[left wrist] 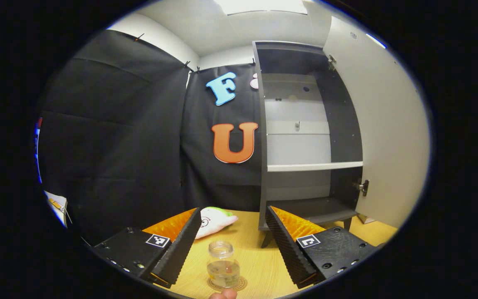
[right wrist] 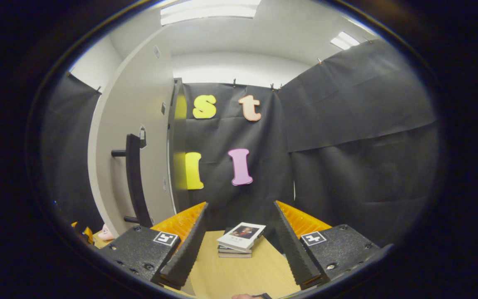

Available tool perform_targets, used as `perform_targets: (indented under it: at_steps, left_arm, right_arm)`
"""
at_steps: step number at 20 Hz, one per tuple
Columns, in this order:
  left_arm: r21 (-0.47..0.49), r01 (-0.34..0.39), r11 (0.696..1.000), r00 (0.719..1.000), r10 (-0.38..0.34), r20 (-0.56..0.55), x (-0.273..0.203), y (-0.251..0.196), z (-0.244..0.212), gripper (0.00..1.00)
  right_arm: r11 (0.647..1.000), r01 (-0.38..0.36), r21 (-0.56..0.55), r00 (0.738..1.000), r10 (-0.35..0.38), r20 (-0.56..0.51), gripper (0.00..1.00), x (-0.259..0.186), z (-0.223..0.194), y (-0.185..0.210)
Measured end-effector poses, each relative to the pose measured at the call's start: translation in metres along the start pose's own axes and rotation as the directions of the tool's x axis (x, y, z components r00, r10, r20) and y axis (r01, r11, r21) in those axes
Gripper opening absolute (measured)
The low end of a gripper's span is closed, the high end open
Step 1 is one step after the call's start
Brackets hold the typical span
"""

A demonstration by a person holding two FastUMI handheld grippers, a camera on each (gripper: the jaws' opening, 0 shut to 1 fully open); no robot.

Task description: Open the cabinet door with the right hand, grasp the bottle in the cabinet with the left hand and place it on the coaster, then close the cabinet door with the right hand.

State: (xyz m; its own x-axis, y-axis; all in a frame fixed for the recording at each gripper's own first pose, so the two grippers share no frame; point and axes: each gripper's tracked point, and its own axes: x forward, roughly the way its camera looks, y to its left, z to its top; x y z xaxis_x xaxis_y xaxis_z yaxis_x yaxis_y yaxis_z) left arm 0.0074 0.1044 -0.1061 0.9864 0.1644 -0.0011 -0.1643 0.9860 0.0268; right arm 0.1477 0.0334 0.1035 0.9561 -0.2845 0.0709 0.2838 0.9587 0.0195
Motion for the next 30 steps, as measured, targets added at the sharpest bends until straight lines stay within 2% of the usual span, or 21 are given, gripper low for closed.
perform_targets:
  at_steps: [5, 9, 13, 14, 18, 21, 28, 30]
  left_arm:
    - [-0.006, 0.062, 0.998, 0.997, -0.062, 0.043, -0.003, -0.017, 0.056, 0.95]
    - [0.028, 0.076, 0.997, 0.997, -0.076, 0.007, -0.003, -0.023, 0.078, 0.95]
    - [0.019, 0.106, 0.994, 0.994, -0.106, -0.026, -0.01, -0.04, 0.083, 0.95]
    - [0.018, 0.114, 0.993, 0.993, -0.114, -0.032, -0.013, -0.045, 0.084, 0.95]
    - [0.008, 0.161, 0.987, 0.987, -0.161, -0.027, -0.021, -0.07, 0.097, 0.95]
    - [0.014, 0.189, 0.982, 0.982, -0.188, -0.027, -0.022, -0.086, 0.105, 0.95]
    - [0.009, 0.217, 0.976, 0.975, -0.216, -0.041, -0.029, -0.102, 0.101, 0.95]
    - [0.01, 0.217, 0.976, 0.975, -0.216, -0.047, -0.03, -0.103, 0.098, 0.95]
  right_arm:
    - [0.998, -0.052, 0.022, 0.998, 0.052, -0.018, 0.93, 0.002, -0.006, 0.009]
    - [0.997, -0.077, 0.019, 0.996, 0.078, -0.036, 0.93, 0.004, -0.014, 0.012]
    - [0.99, -0.106, 0.091, 0.992, 0.111, -0.054, 0.93, 0.005, -0.025, 0.023]
    - [0.988, -0.116, 0.102, 0.991, 0.122, -0.055, 0.93, -0.009, -0.022, 0.025]
    - [0.988, -0.114, 0.108, 0.991, 0.12, -0.055, 0.93, 0.0, -0.022, 0.018]
    - [0.977, -0.153, 0.15, 0.986, 0.162, -0.047, 0.93, -0.001, -0.017, 0.026]
    - [0.962, -0.258, 0.094, 0.964, 0.262, -0.045, 0.93, -0.001, -0.009, 0.059]
    - [0.958, -0.274, 0.086, 0.959, 0.28, -0.053, 0.9, -0.007, -0.008, 0.053]
